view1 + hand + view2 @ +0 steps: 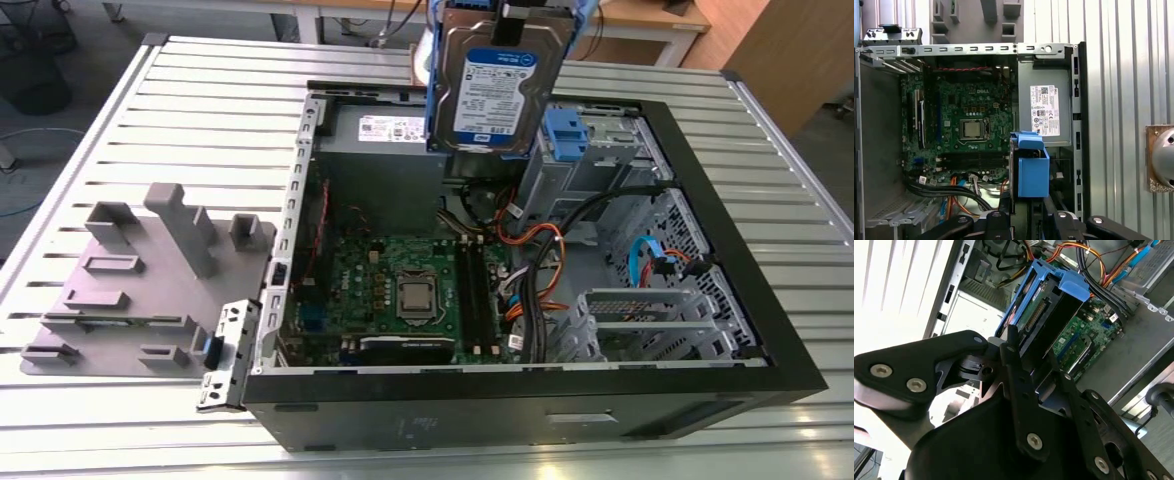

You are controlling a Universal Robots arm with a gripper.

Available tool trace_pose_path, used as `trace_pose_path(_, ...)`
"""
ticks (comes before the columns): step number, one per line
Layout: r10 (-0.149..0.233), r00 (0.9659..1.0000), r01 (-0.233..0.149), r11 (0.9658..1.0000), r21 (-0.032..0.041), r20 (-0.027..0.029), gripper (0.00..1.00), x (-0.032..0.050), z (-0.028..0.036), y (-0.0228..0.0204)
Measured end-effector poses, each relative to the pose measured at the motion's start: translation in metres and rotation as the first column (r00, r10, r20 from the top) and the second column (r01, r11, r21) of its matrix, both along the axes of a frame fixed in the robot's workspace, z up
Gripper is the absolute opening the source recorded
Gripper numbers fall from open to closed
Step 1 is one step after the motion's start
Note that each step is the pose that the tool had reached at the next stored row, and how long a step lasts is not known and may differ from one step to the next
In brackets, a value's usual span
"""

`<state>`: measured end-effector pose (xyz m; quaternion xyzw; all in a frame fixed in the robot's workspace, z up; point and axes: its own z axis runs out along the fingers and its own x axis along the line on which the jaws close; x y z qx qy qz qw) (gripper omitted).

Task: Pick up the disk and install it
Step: 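Pick up the disk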

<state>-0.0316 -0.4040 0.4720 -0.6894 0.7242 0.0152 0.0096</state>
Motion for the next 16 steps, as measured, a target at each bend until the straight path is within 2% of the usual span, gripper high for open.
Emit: trace_pose_path(16, 0.0, 1.0, 0.0, 1.0, 0.0, 0.0, 0.35, 0.0, 0.0, -0.0233)
